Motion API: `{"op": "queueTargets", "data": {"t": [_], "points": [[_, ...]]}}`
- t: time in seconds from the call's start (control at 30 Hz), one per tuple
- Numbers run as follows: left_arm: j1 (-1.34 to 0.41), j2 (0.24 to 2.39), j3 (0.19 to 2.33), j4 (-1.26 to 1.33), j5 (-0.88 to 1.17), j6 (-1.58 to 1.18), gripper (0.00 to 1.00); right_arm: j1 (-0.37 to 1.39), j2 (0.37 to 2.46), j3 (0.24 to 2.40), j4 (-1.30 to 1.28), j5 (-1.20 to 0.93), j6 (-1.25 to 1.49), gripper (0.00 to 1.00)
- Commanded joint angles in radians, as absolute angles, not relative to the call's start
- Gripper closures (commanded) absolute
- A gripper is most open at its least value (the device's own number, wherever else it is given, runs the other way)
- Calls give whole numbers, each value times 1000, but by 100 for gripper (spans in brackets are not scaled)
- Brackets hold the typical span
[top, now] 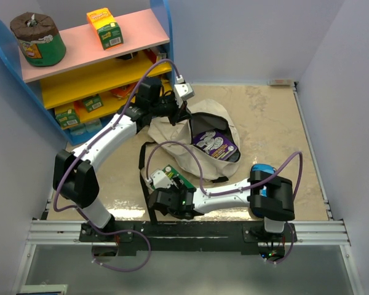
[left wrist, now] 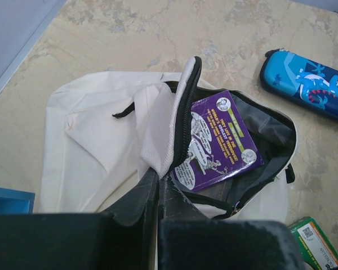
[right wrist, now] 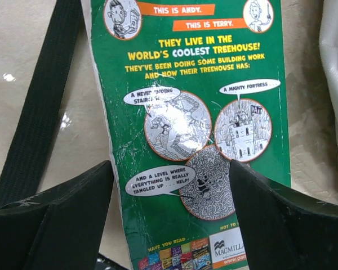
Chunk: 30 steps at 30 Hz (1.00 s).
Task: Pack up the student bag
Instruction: Move the book to the center of the board, then pick up the book from the center of the board.
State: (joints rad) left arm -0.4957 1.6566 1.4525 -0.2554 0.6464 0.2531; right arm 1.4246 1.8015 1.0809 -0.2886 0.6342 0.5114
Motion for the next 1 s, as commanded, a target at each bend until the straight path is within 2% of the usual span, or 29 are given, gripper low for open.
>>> {"op": "queueTargets", "data": {"t": [0.0,0.07,0.3,0.37,0.53,0.63,0.83,0.97], "points": [[-483,1605,1459,-212,660,252,100,1382,1790,1075,-226,608,462,18],[-483,1605,1459,-212,660,253,100,1365,1790,1043,-201,563,466,21],[-483,1605,1462,-224,661,262,100,1325,1782,936,-65,330,486,41],[-483,1605,1462,-227,666,264,100,1313,1786,919,-48,260,488,52],[-483,1598,1457,-233,670,265,100,1250,1802,868,-5,147,512,68],[-483,1594,1453,-235,673,270,100,1243,1810,854,-5,156,522,99],[-483,1592,1436,-236,670,275,100,1247,1764,891,-75,261,517,100],[-483,1589,1419,-239,667,284,100,1298,1625,969,-177,411,508,100]]}}
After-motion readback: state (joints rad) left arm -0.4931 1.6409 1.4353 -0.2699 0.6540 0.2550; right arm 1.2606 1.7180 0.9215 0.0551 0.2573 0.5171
